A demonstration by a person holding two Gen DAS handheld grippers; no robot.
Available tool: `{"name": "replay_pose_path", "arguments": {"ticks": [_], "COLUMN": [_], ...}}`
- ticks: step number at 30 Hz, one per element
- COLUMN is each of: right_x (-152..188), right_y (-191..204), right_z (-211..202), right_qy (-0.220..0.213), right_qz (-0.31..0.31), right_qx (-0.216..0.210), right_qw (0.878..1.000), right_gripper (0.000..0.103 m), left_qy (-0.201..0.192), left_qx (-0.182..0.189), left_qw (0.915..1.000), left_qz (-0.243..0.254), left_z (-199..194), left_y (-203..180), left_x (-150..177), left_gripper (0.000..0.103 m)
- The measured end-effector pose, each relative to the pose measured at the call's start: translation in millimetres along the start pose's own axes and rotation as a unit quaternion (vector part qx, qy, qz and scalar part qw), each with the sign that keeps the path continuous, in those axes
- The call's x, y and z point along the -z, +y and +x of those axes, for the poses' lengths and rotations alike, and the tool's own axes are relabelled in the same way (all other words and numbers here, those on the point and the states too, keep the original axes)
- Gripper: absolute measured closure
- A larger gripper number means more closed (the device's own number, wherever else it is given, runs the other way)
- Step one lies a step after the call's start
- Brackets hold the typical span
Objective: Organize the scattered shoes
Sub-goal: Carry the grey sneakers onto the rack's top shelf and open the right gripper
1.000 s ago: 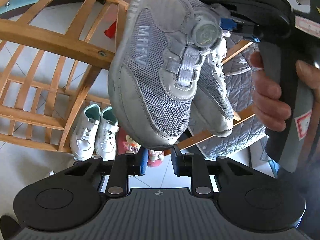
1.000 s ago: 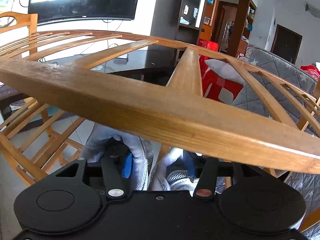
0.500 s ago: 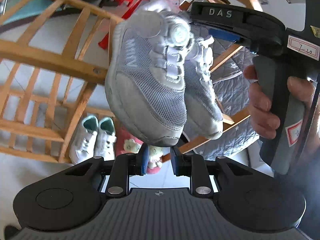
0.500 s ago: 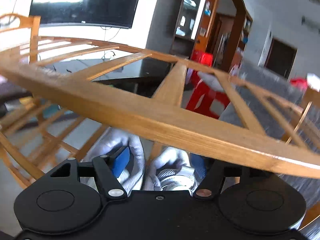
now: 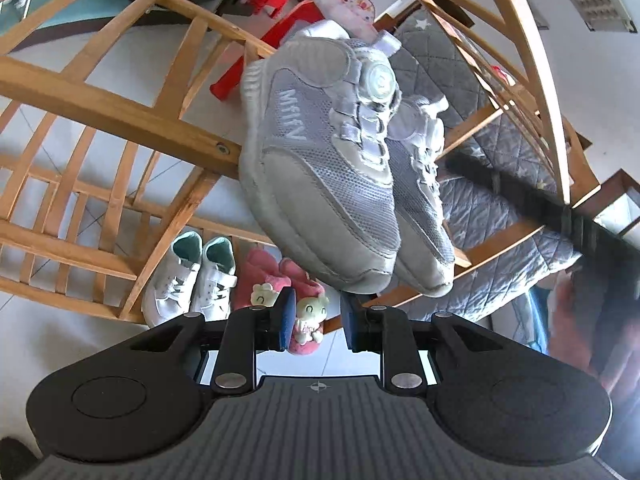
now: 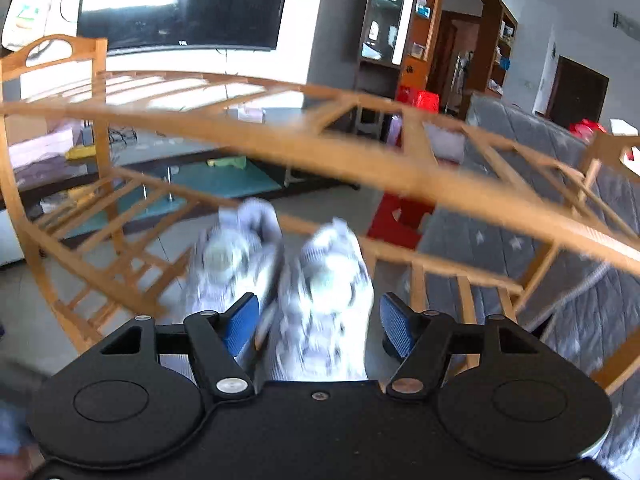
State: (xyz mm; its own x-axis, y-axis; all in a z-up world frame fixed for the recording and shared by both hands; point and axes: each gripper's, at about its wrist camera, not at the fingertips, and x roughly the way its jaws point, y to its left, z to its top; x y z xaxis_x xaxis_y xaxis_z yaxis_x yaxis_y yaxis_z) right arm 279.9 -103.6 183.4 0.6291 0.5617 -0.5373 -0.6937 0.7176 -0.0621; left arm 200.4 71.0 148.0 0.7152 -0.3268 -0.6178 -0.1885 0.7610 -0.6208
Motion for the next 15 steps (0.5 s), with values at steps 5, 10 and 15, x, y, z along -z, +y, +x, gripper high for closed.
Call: {"name": "replay_pose_path", "arguments": {"ticks": [5,10,15], "right_x": [39.5,54.5,53.6], "right_y": [4.2,16.9,29.2], "right_z": [-6.4,8.5,26.1], "right_qy": [0.034,0.045,0.031], "right_qz": [-0.023,-0.079,-0.12], "right_qx": [-0.017,0.023,0.041], "right_qw": [0.999,0.996,0.991], "right_gripper": [0.022,0.021,0.021], "left_qy": [-0.005,-0.005,-0.004], "left_qx": [0.004,0.005,0.01], "left_qw": [1.0,0.9999,0.9998], "left_qz": [-0.003,-0.007,-0.015], "left_z": [-4.2,-1.3,-0.3], "left_y": [-1.1,-1.4,0.0], "left_x": [-1.6,-1.2,-2.2], "left_gripper": [0.078,0.077,0.076]}}
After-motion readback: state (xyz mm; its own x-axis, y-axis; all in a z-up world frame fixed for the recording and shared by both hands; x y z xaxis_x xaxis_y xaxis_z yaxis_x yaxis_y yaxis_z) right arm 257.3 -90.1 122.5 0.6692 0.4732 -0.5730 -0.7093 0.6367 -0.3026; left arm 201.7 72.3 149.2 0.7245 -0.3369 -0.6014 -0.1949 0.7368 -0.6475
